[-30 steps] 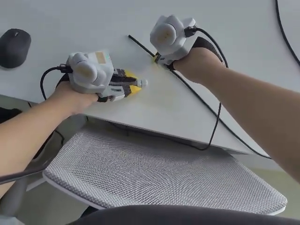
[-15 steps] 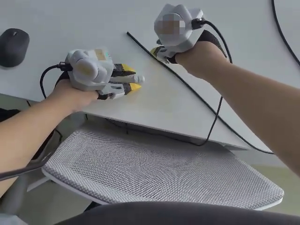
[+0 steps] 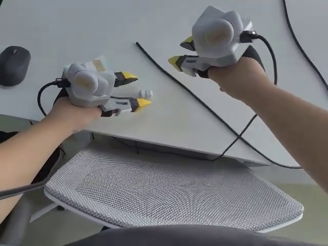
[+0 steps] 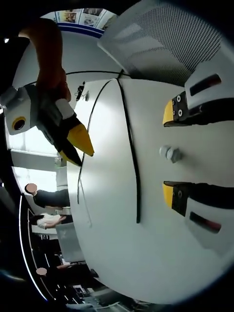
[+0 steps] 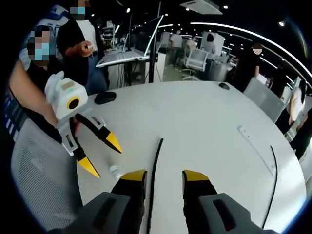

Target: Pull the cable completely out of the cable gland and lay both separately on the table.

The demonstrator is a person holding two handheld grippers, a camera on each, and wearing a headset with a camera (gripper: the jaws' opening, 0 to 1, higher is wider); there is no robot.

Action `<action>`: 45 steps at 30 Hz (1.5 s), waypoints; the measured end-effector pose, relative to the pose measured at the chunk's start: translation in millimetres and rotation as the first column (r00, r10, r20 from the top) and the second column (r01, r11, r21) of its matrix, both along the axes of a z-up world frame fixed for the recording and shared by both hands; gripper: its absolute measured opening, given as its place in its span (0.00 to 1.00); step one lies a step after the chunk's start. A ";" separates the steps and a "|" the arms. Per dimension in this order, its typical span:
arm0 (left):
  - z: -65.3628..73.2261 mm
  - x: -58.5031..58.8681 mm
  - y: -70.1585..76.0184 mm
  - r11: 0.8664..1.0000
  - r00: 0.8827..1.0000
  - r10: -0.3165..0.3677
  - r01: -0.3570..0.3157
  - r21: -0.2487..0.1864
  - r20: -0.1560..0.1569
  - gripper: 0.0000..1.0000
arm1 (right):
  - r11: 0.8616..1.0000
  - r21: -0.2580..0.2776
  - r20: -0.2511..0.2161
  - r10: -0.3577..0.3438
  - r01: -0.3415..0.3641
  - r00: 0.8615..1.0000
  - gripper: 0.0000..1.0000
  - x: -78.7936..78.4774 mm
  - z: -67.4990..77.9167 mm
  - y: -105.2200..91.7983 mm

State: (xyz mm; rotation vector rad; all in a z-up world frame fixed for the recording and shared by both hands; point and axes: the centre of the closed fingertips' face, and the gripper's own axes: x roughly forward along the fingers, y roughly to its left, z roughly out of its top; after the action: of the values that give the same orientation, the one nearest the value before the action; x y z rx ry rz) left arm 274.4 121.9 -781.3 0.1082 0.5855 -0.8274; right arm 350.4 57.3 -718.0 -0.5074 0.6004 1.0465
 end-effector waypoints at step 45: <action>71.0 -67.7 55.4 0.980 0.981 0.187 -0.189 -0.053 -0.045 0.93 | 0.920 0.335 -0.163 -0.155 0.203 0.974 0.79 -132.2 29.2 -162.3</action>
State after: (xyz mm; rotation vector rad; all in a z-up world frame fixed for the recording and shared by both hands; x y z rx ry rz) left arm 206.7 177.2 -710.3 -0.0163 0.5990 -0.6628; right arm 218.2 -105.0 -688.8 -0.0673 0.5515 0.9889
